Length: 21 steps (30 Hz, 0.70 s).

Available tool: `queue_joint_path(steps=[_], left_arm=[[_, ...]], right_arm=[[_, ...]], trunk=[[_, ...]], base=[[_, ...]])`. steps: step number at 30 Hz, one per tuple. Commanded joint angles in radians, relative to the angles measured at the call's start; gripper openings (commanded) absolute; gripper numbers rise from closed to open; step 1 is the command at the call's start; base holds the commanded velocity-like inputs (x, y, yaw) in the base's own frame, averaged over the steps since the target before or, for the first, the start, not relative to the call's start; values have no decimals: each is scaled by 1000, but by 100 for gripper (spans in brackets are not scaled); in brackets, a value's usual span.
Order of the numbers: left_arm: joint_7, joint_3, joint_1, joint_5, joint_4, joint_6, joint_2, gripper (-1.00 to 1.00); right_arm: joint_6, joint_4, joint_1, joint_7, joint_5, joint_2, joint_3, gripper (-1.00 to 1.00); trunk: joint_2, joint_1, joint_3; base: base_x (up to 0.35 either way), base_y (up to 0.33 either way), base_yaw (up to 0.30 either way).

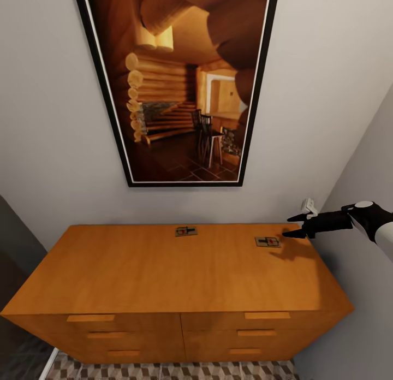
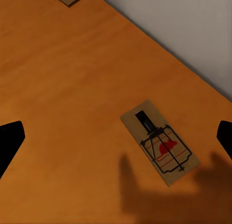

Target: Take the four mousetraps from the cabinet in the bathroom and place them on the bathroom floor. Make sure all four end up on the same floor surface, and ensure that at least two of them are either under or directly next to the same bathroom sink.

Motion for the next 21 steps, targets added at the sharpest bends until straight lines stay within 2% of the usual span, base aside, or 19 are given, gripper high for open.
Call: queue_joint_path(steps=[1, 21], left_arm=[[1, -9, -2, 7, 4, -7, 0, 100], [1, -9, -2, 7, 4, -7, 0, 100]], right_arm=[[-10, 0, -1, 1, 1, 0, 3, 100], [-10, 0, -1, 2, 1, -1, 3, 100]], trunk=[[-2, 1, -3], [-2, 1, -32]], base=[[0, 0, 0], [0, 0, 0]])
